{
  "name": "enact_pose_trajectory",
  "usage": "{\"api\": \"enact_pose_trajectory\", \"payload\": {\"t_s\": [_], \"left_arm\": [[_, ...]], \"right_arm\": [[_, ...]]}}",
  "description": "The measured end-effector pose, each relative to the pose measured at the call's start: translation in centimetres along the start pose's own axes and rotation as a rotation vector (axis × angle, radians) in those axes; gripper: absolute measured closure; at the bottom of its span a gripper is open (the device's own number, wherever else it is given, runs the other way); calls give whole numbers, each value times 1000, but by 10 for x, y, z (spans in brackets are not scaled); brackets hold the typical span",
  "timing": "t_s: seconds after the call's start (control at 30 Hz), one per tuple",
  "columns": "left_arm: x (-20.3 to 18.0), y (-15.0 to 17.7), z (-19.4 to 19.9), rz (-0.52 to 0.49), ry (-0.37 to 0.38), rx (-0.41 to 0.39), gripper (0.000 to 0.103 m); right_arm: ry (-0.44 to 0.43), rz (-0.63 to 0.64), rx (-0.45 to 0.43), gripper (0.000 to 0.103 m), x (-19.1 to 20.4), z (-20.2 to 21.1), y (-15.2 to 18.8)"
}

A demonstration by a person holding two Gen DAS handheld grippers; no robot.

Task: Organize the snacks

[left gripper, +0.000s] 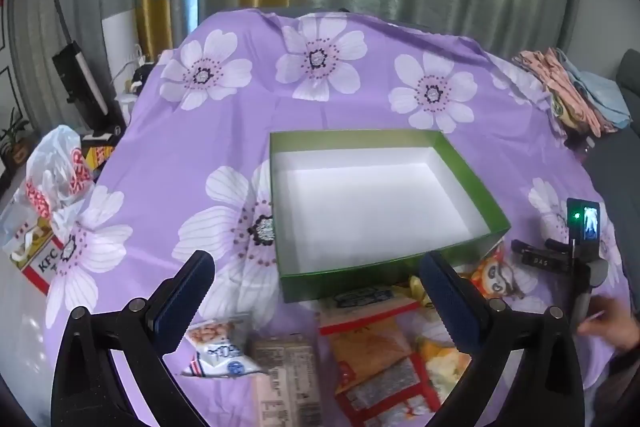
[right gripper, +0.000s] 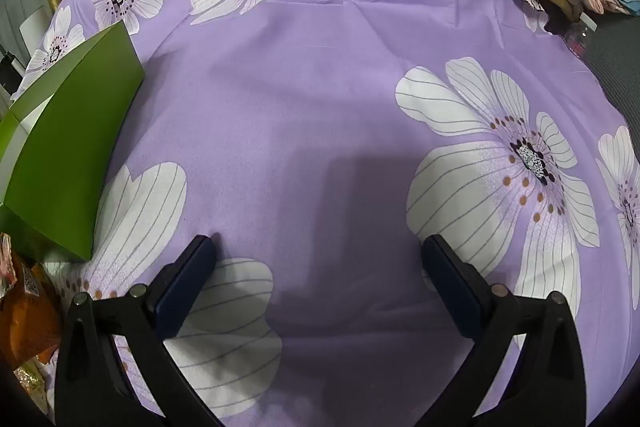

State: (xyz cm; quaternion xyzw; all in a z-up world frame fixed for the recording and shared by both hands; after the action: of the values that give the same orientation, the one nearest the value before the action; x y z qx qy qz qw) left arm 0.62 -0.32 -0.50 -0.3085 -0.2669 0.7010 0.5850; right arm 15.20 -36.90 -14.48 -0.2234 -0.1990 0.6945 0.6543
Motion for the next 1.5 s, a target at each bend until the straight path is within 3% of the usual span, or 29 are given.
{"api": "enact_pose_trajectory", "payload": {"t_s": [0.07,0.33,0.57,0.73,1.03,1.5], "left_arm": [[-25,6,9,-68,-36,-19,1],[-39,-2,17,-65,-35,10,1],[-42,4,29,-79,-46,7,1],[-40,13,41,-83,-58,7,1],[-35,18,63,-85,-59,-23,1],[-32,21,72,-97,-45,-36,1]], "right_arm": [[-2,-1,-1,0,0,0,0],[39,1,19,0,8,12,-10],[-173,198,-171,0,87,135,7],[-280,344,-214,0,133,195,27],[-344,411,-245,0,155,238,44],[-369,411,-266,0,170,256,49]]}}
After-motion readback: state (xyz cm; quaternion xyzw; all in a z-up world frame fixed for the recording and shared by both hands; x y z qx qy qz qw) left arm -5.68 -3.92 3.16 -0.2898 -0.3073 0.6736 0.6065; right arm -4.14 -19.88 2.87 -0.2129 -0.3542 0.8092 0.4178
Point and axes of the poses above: each gripper's, at about its wrist camera, not at the fingertips, and z roughly against the way its jaws point, x to its left, y to its underside, the point moved 1 cm from there along -z, roughly the way its jaws point, and after that the axes turned 2 degrees about z, right-handed, at the moved point
